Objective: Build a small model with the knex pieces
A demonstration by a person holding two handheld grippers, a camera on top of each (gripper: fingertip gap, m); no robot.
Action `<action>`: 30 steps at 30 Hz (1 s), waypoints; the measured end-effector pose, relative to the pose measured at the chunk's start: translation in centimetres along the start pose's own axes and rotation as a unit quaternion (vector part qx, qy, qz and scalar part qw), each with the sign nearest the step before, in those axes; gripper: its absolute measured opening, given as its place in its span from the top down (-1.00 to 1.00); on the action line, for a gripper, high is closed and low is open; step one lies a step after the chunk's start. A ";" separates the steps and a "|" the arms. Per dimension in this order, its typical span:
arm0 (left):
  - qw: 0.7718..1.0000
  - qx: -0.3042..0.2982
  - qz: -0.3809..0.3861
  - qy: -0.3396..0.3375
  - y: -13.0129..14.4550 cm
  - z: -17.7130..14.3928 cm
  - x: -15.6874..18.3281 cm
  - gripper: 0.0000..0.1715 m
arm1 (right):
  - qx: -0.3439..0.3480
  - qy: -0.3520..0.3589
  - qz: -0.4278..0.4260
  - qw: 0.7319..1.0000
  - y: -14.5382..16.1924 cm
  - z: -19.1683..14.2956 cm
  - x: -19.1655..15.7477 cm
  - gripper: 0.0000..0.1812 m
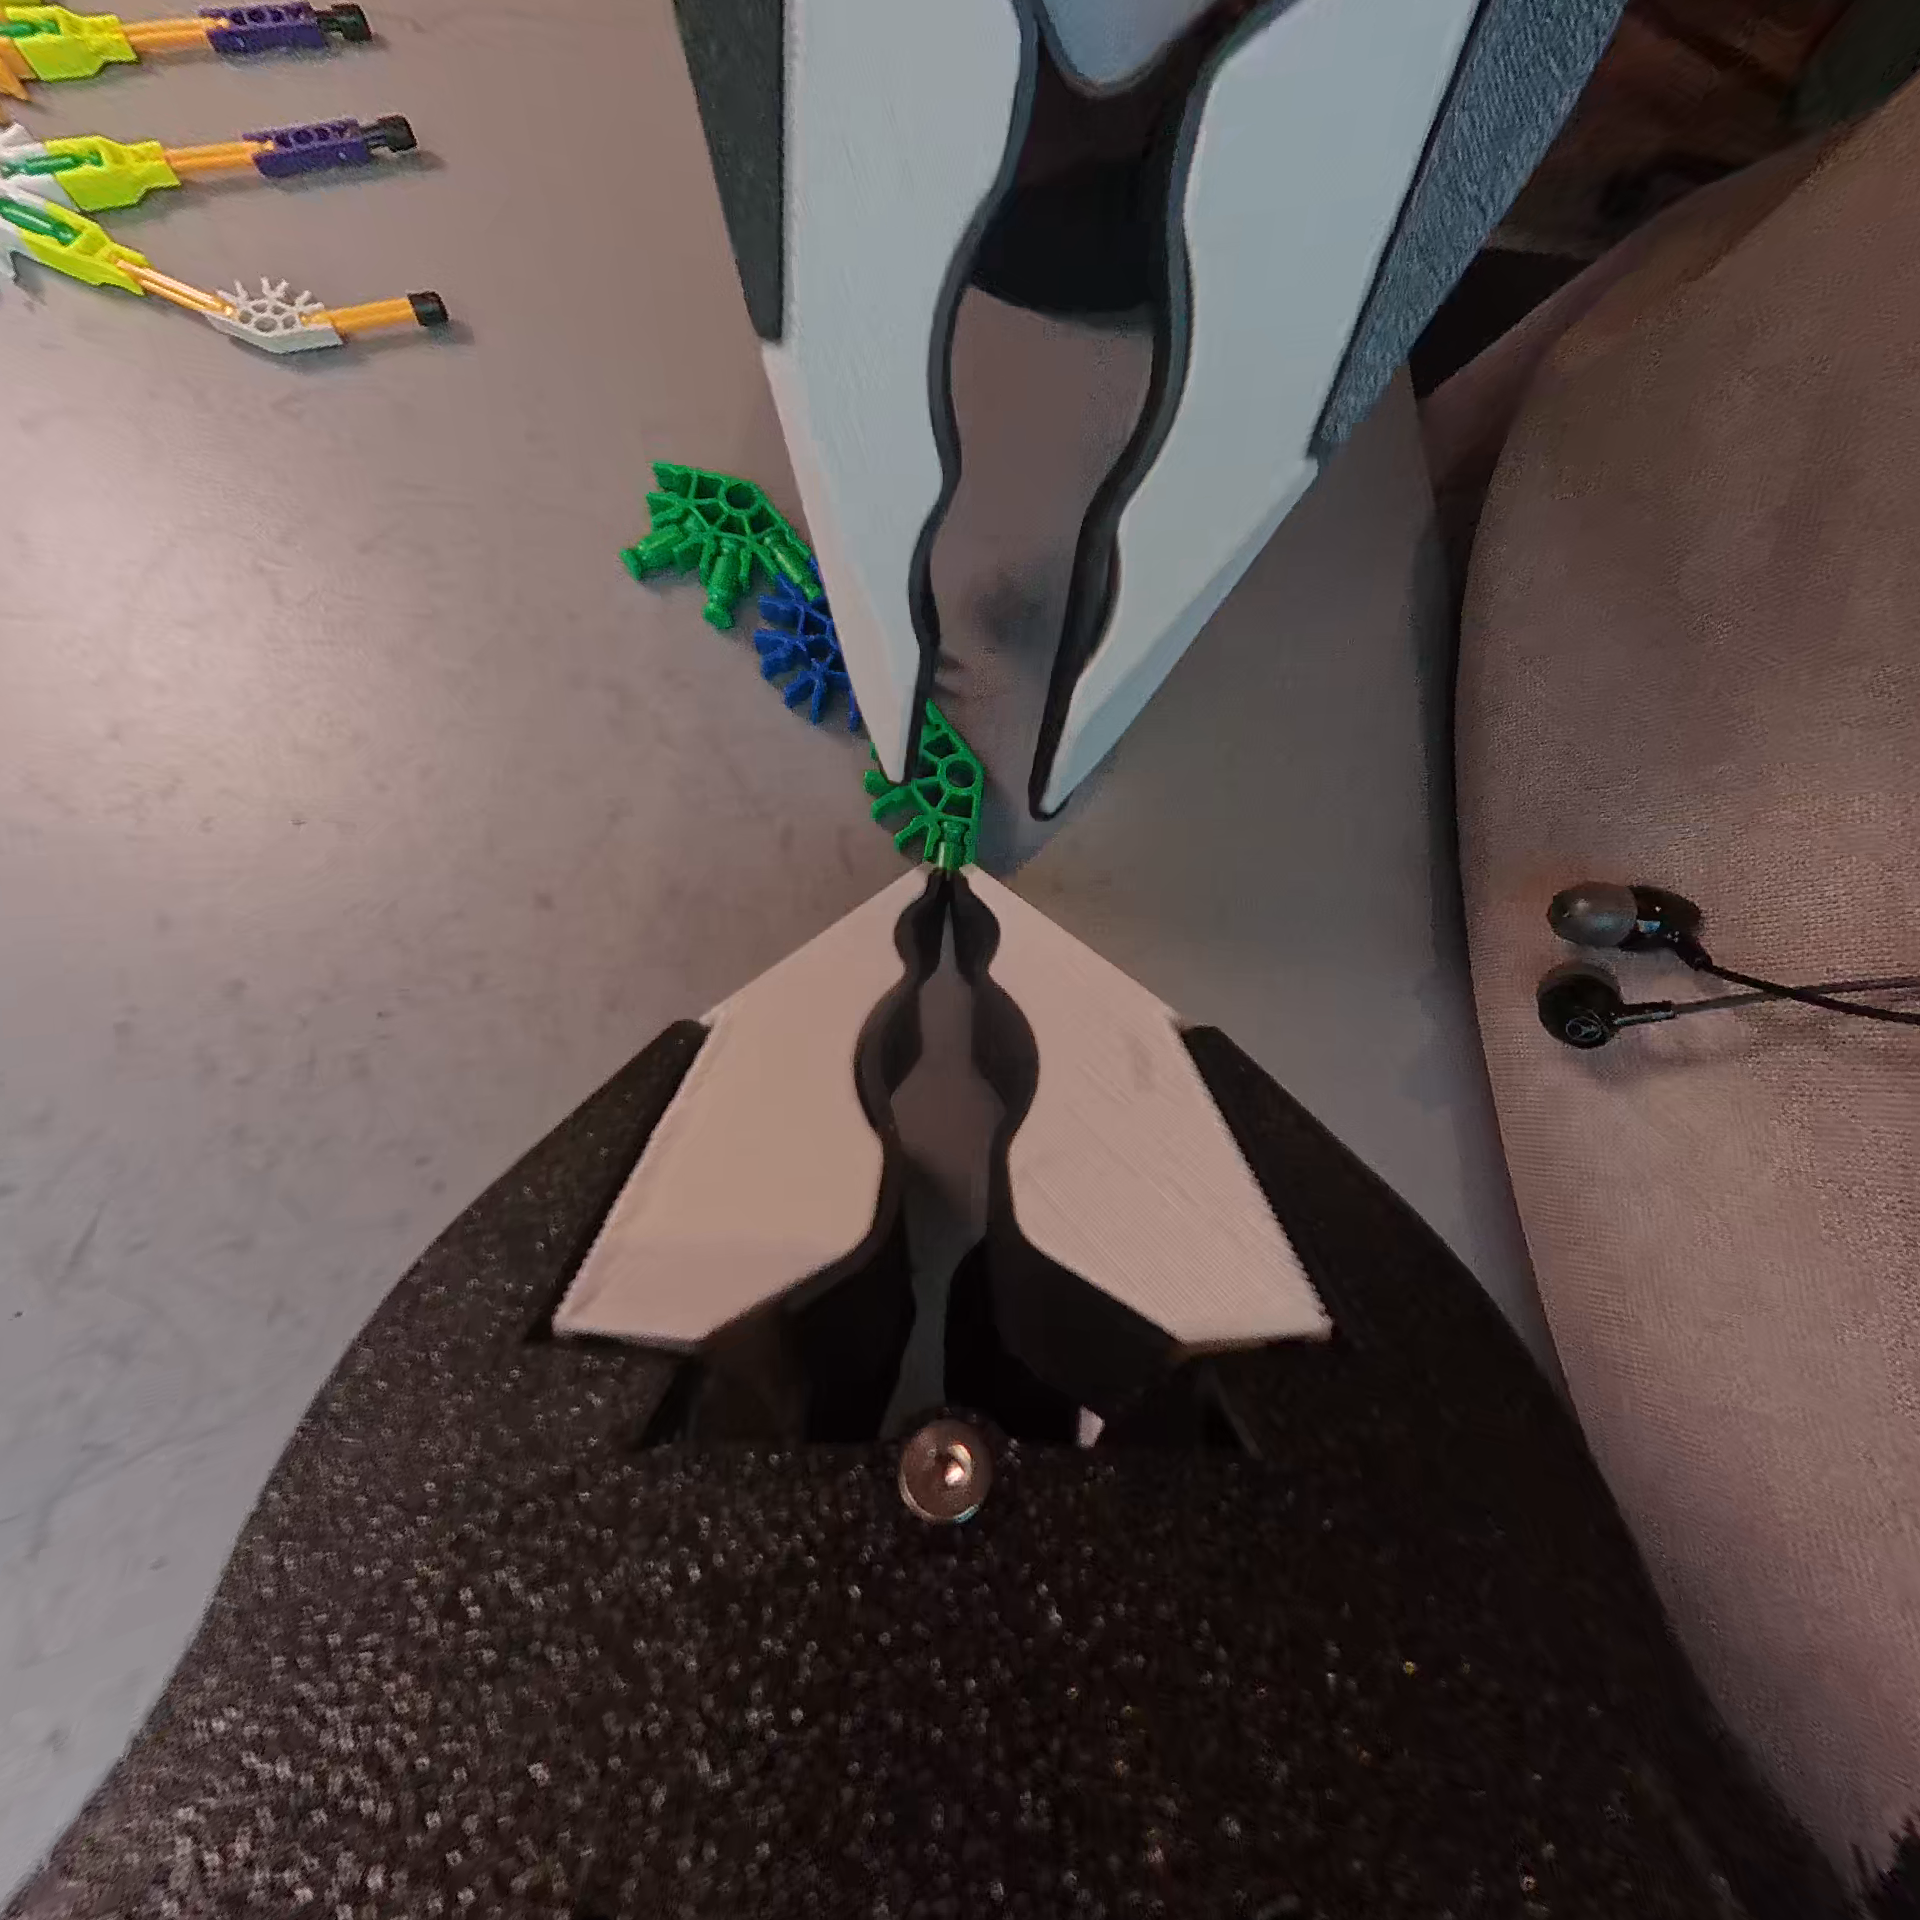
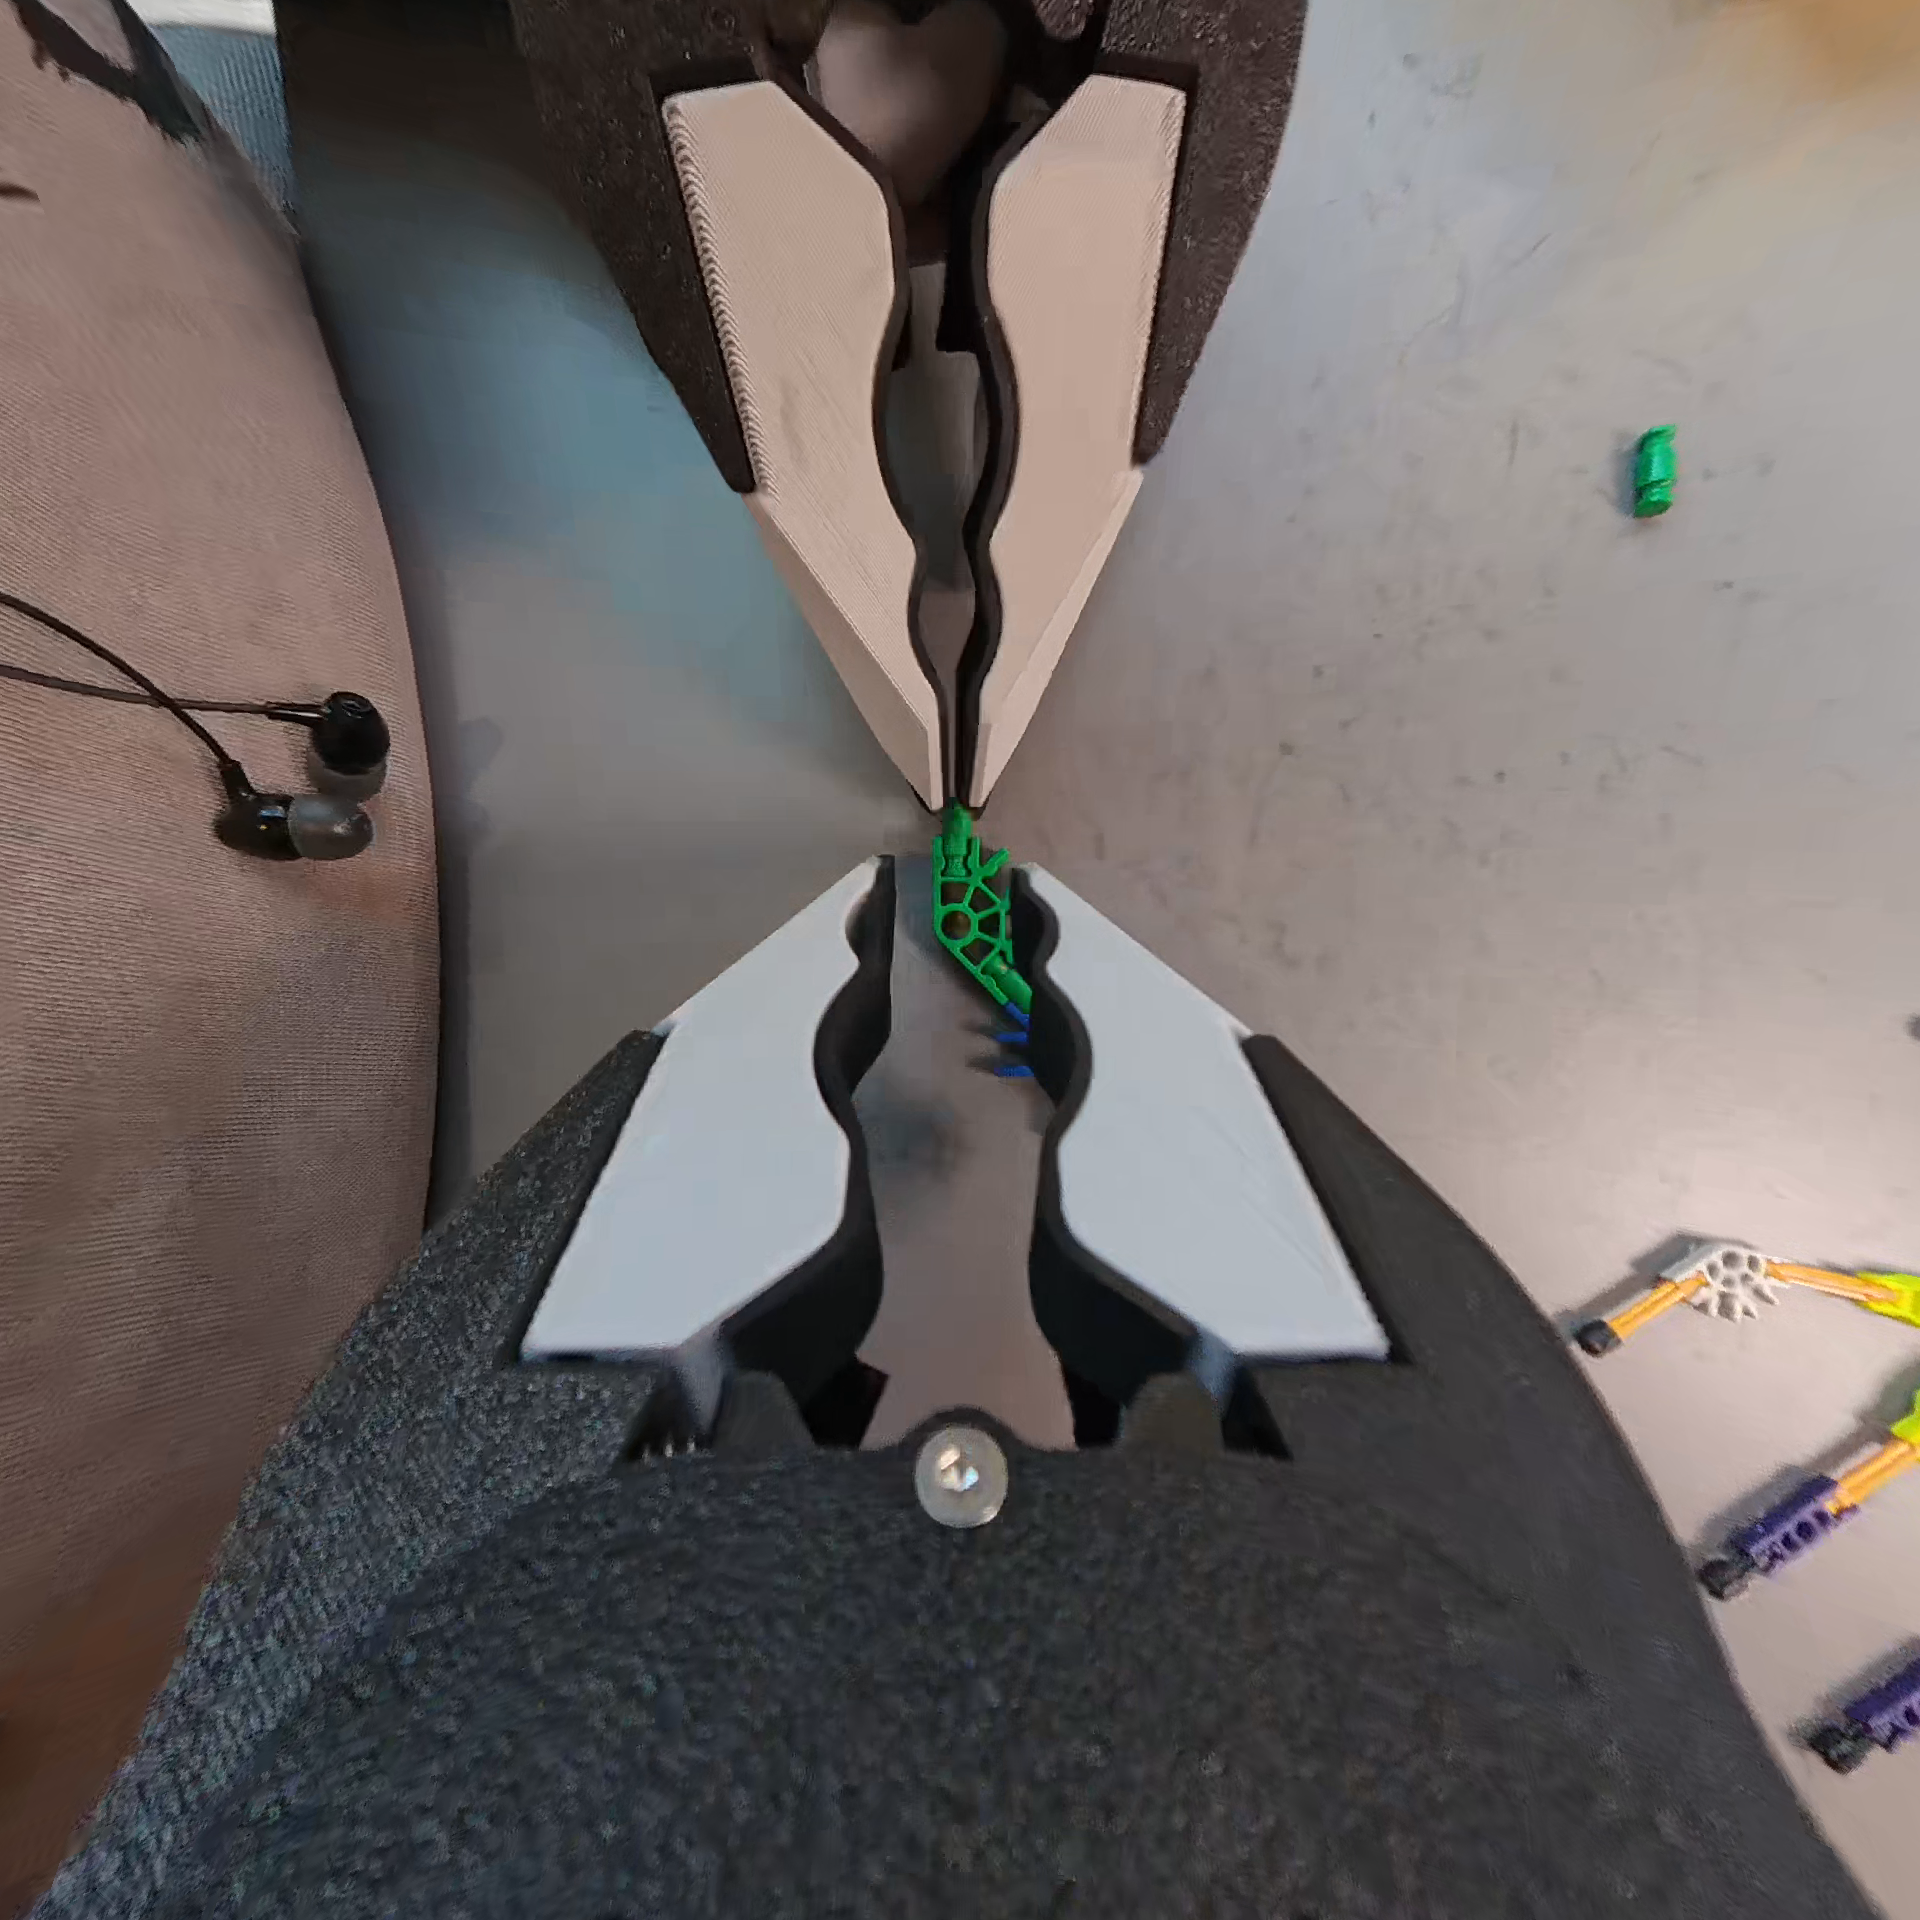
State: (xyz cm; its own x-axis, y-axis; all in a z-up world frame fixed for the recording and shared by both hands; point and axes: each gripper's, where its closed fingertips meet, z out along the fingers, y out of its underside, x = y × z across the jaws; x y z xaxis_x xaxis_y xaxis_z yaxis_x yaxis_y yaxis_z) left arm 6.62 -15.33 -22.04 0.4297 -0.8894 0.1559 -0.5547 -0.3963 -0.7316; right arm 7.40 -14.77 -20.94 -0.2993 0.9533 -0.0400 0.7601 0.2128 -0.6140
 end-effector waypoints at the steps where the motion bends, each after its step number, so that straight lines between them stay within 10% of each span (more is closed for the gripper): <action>1: 1.000 0.007 -0.002 0.002 -0.1 -0.5 -0.2 0.97 | 0.011 0.007 0.006 1.000 0.0 -0.5 0.3 0.74; 16: 0.970 0.023 -0.049 -0.237 2.3 -5.9 -16.2 0.72 | -0.014 0.043 -0.018 0.999 4.5 -2.2 3.7 0.52; 23: 0.986 0.016 -0.033 -0.162 1.9 -4.4 -14.8 0.94 | -0.017 -0.022 -0.073 0.997 3.5 -1.1 2.9 0.54; 30: 0.997 0.048 0.057 0.032 -1.3 -2.2 -3.5 0.94 | -0.046 -0.076 -0.188 0.978 3.0 -0.6 3.4 0.63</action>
State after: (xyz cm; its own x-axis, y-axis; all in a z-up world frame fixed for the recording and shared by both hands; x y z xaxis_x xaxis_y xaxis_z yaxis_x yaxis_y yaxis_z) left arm 4.20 -12.18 -20.18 0.3195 -0.9413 0.1088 -0.5251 -0.2715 -0.8066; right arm 9.05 -10.74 -22.44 -0.6443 0.7628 0.0545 0.6268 0.5675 -0.5339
